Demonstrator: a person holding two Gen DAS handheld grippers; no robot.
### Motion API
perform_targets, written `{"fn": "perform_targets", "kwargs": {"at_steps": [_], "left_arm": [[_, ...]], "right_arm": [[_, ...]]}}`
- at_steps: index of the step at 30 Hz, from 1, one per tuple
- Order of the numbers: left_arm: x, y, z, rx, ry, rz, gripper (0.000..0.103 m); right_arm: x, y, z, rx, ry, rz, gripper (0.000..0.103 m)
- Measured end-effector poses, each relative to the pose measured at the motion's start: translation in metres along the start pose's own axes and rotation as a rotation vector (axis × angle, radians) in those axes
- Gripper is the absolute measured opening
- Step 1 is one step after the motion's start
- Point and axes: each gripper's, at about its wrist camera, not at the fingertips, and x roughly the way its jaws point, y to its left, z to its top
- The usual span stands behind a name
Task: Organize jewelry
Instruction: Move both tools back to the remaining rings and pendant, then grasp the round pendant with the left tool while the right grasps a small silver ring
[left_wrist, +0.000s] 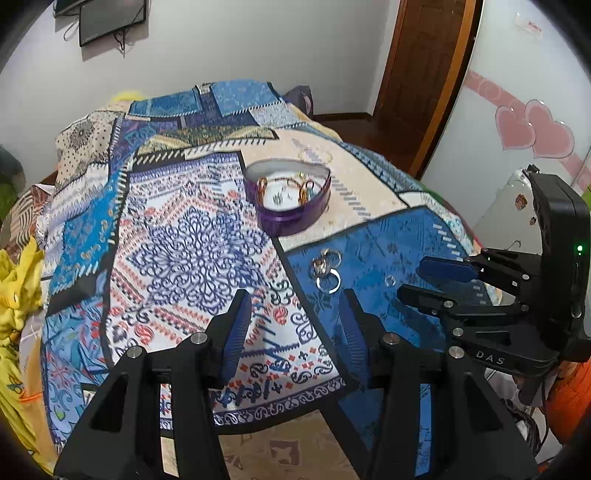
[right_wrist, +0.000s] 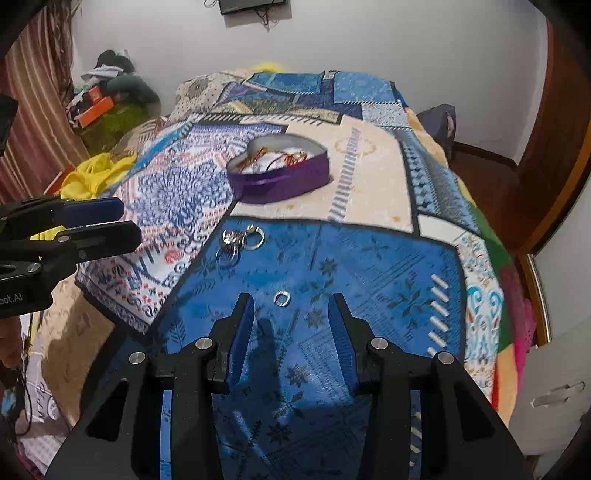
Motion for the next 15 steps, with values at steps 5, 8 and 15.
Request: {"fn": "perform_targets", "kwargs": {"at_steps": [5, 8, 15], "left_arm": [[0.009, 0.000, -0.005, -0.001, 0.019, -0.012, 0.048], [0.014, 0.000, -0.004, -0.003, 0.024, -0.015, 0.048], [0.024, 0.000, 0.000, -0.009, 0.031, -0.032, 0.048]], "right_arm": [[0.007, 0.004, -0.002, -0.025, -0.001, 0.006, 0.029], [0.010, 0.004, -0.001, -0.030, -0.002, 0.015, 0.023], [0.015, 0.010, -0.004, -0.062, -0.008, 0.005, 0.010]]}}
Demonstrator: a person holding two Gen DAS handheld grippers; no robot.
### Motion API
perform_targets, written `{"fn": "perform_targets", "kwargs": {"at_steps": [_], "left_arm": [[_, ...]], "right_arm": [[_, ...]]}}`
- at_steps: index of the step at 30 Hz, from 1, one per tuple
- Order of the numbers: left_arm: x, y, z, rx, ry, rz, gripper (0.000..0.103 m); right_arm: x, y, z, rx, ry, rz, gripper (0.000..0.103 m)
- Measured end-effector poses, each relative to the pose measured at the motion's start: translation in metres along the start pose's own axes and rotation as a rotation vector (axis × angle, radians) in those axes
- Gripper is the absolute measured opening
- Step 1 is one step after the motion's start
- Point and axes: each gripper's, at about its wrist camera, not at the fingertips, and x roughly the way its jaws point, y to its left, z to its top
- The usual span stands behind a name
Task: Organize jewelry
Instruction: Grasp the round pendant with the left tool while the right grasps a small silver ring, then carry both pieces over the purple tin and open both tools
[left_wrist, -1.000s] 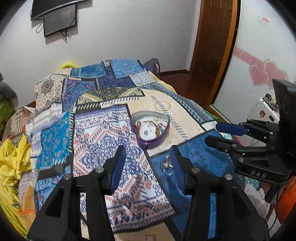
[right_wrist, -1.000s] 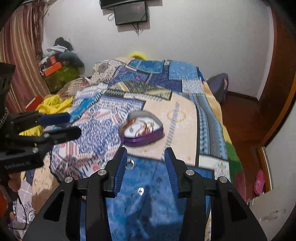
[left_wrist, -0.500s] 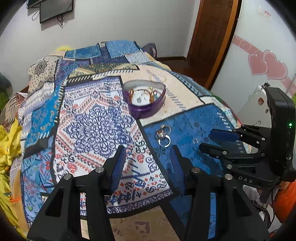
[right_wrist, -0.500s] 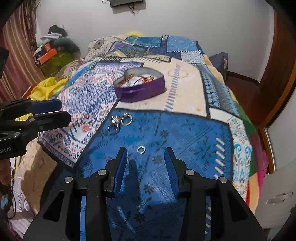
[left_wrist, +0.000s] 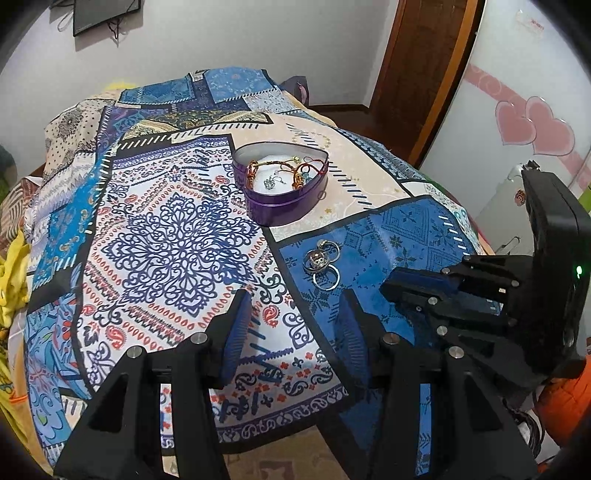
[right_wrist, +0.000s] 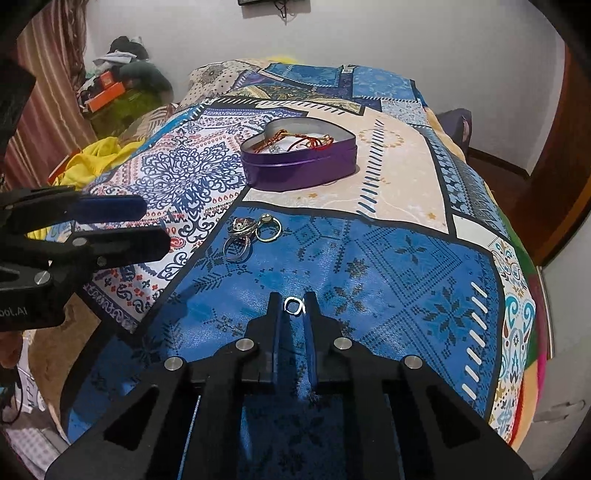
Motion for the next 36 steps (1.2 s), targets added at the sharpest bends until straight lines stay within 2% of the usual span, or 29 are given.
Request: {"fn": "perform_targets", "kwargs": {"at_steps": [6, 14, 18, 23, 31, 36], "left_arm": [[0.011, -0.004, 0.004, 0.011, 0.016, -0.018, 0.048], [0.030, -0.012, 0.018, 0.016, 0.030, -0.049, 0.048], [0.042, -0.012, 0.024, -0.010, 0.041, -0.065, 0.048], [0.056, -0.005, 0.026, -0.059, 0.071, -0.079, 0.033], [0.057, -0.003, 0.025, -0.057, 0.064, -0.082, 0.029], [0.058, -0.003, 0.026, -0.052, 0.056, -0.078, 0.020]], "right_arm": [[-0.002, -0.003, 0.005, 0.000, -0.011, 0.001, 0.009], [-0.014, -0.024, 0.015, 0.049, -0.071, -0.008, 0.009], [-0.016, -0.029, 0.017, 0.058, -0.085, -0.009, 0.009], [-0.015, -0.031, 0.017, 0.058, -0.096, -0.005, 0.009], [-0.014, -0.032, 0.018, 0.059, -0.106, 0.005, 0.009], [-0.018, -0.032, 0.018, 0.059, -0.113, 0.002, 0.009]]}}
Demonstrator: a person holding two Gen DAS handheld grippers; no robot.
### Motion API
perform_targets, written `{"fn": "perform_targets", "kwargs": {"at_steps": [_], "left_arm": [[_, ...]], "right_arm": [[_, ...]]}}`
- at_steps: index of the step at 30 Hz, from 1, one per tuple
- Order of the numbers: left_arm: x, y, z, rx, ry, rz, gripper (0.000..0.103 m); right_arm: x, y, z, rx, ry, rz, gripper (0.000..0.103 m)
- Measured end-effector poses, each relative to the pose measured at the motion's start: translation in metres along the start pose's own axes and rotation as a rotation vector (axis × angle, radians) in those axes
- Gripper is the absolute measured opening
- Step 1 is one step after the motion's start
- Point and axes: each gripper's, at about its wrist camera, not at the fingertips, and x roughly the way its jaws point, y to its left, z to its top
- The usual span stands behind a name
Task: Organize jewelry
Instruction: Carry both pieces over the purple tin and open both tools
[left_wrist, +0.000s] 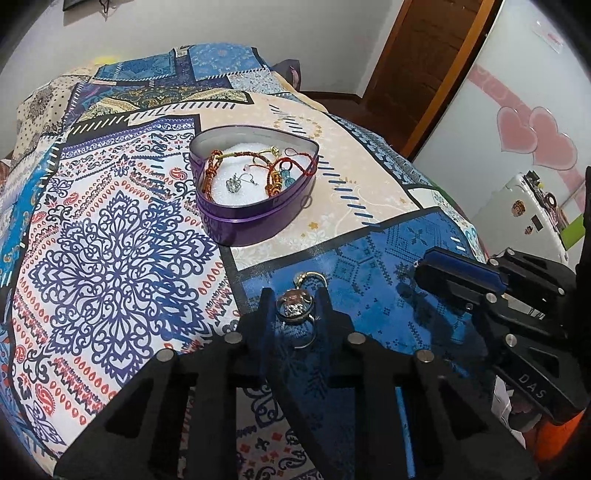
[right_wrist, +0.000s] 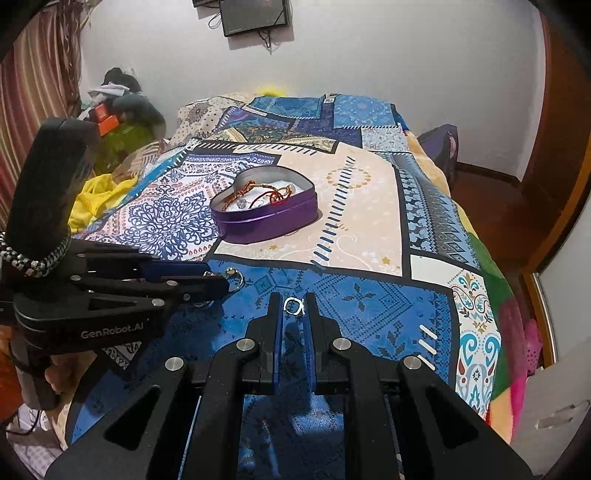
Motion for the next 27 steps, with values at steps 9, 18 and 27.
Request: {"fn": "perform_targets", "kwargs": {"at_steps": [9, 18, 27], "left_arm": [[-0.019, -0.008, -0.001, 0.049, -0.074, 0.033, 0.020], [-0.047, -0.007, 0.011, 0.066, -0.146, 0.065, 0.020], [-0.063, 0.002, 0.028, 0.063, -0.202, 0.082, 0.020]], "right_arm": [[-0.006, 0.001, 0.004, -0.004, -0.013, -0.007, 0.009], [-0.013, 0.004, 0.019, 0.000, -0.060, -0.004, 0.009], [-0.014, 0.005, 0.041, 0.004, -0.115, 0.005, 0.009]]}}
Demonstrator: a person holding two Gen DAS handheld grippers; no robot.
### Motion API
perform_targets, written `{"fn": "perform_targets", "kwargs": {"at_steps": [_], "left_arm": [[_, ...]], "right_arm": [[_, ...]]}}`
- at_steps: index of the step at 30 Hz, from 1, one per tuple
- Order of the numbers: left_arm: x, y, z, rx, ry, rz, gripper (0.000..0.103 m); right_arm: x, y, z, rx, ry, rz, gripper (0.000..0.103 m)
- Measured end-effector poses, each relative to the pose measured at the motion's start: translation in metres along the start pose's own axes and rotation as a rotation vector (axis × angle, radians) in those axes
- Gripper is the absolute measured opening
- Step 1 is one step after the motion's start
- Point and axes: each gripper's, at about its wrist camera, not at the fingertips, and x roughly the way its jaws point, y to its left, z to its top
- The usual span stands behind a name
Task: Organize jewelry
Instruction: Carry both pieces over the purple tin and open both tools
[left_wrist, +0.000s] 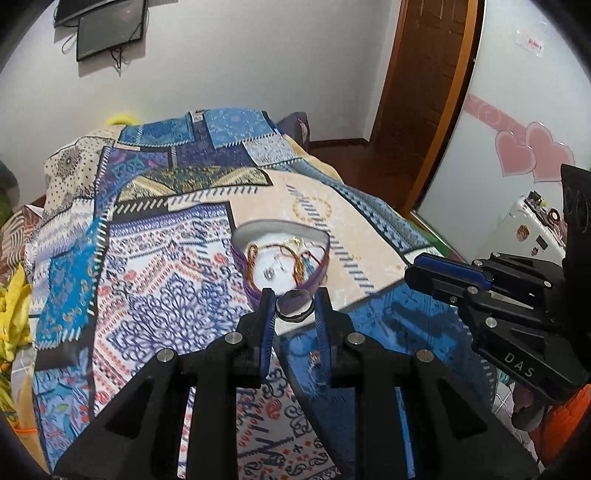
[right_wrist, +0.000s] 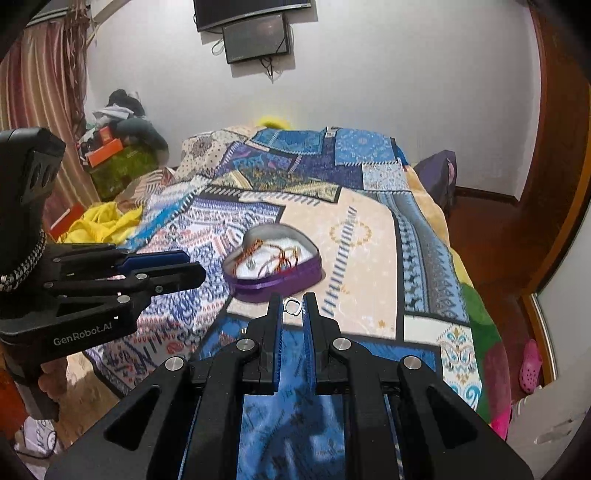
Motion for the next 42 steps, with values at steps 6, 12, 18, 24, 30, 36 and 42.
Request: {"fn": "perform_targets", "kwargs": {"at_steps": [6, 12, 18, 24, 30, 36, 42], "left_arm": [[0.004, 0.006, 0.010, -0.004, -0.019, 0.007, 0.020], [0.013, 0.010, 0.014, -0.003, -0.014, 0.008, 0.020], [0.026, 0.012, 0.016, -0.008, -0.003, 0.001, 0.020], [0.042, 0.017, 0.015, -0.018, 0.026, -0.017, 0.020], [0.055, 0.020, 0.014, -0.030, 0.059, -0.039, 0.020], [0.060, 0.021, 0.015, -0.037, 0.068, -0.046, 0.020], [0.059, 0.023, 0.016, -0.051, 0.070, -0.042, 0.020]], "right_arm": [[0.007, 0.001, 0.019, -0.001, -0.040, 0.007, 0.009], [0.018, 0.004, 0.038, -0.008, -0.066, 0.023, 0.009], [0.036, 0.004, 0.045, -0.006, -0.051, 0.037, 0.009], [0.062, -0.003, 0.044, 0.018, 0.021, 0.066, 0.009], [0.078, -0.009, 0.040, 0.029, 0.087, 0.082, 0.010], [0.085, -0.012, 0.037, 0.022, 0.123, 0.074, 0.010], [0.088, -0.011, 0.036, 0.010, 0.152, 0.054, 0.010]]}}
